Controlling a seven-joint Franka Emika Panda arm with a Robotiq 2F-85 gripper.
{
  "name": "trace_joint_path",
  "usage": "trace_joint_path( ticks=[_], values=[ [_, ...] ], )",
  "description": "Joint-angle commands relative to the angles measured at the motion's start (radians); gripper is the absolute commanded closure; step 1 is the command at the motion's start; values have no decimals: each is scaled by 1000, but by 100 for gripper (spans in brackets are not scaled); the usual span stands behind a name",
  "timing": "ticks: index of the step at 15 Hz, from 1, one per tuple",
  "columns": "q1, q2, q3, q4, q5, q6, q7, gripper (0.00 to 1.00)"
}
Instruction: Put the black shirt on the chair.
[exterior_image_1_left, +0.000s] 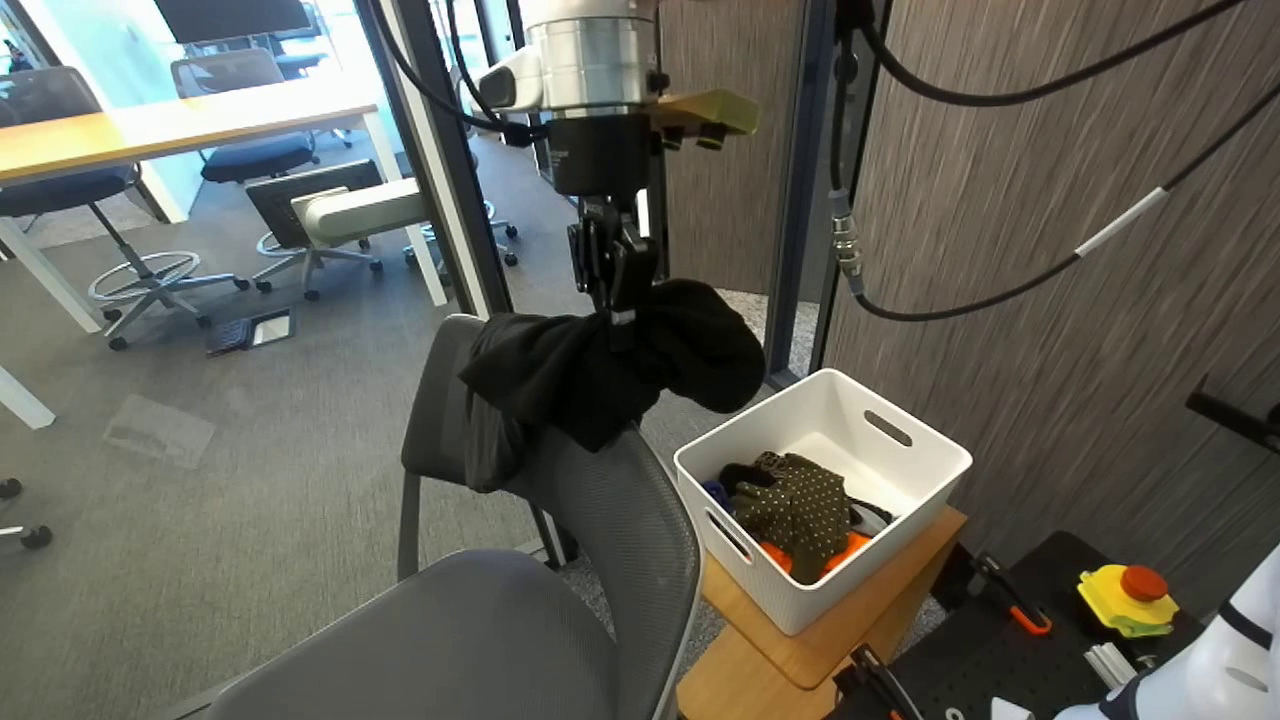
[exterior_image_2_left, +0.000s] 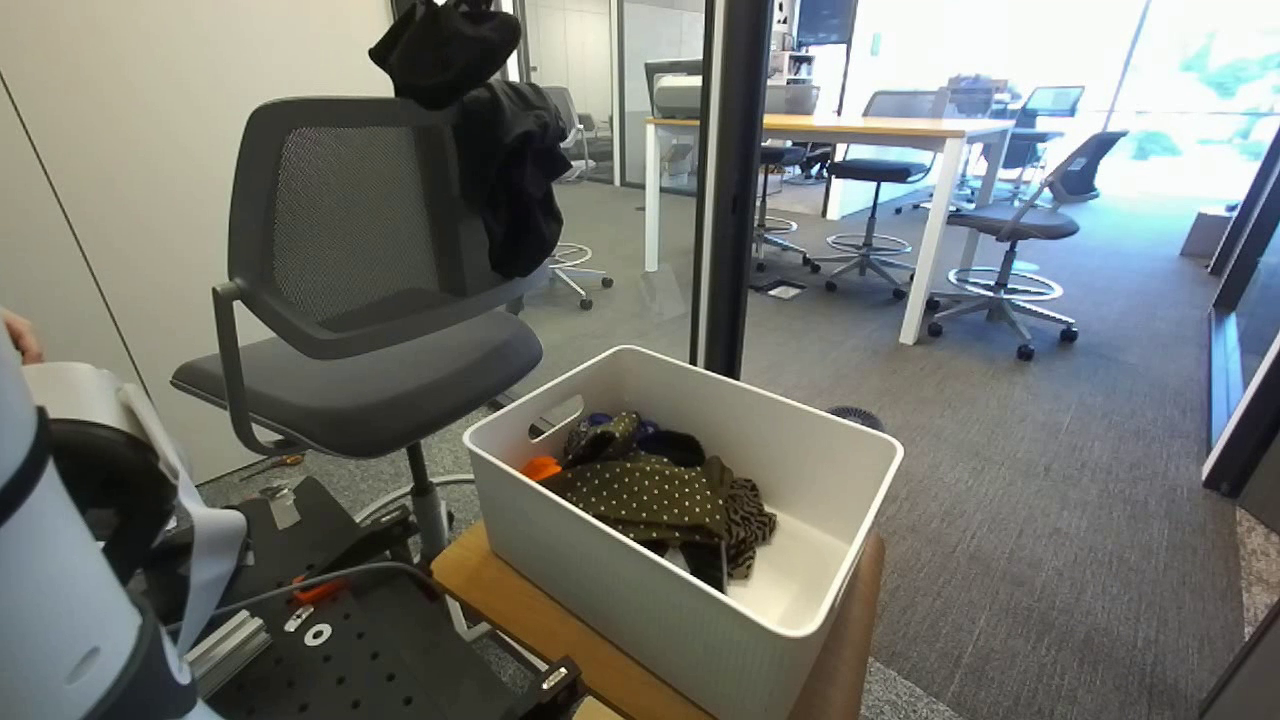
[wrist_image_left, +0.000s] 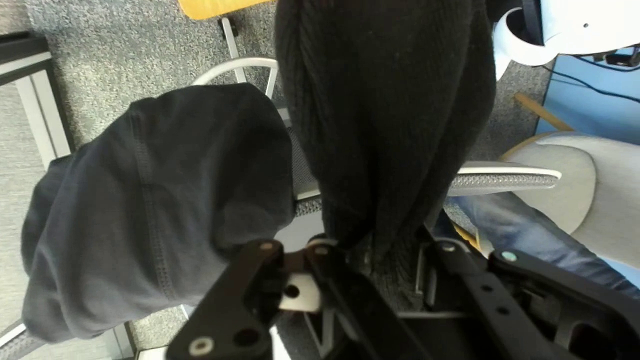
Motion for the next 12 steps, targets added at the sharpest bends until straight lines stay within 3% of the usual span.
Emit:
trace_joint_path(
  ticks=[1, 6, 12],
  values=[
    [-17, 21, -10, 27, 89, -33, -15, 93],
    [-23, 28, -7, 12, 163, -30, -2, 93],
    [-23, 32, -6, -2, 167, -26, -15, 91]
  ],
)
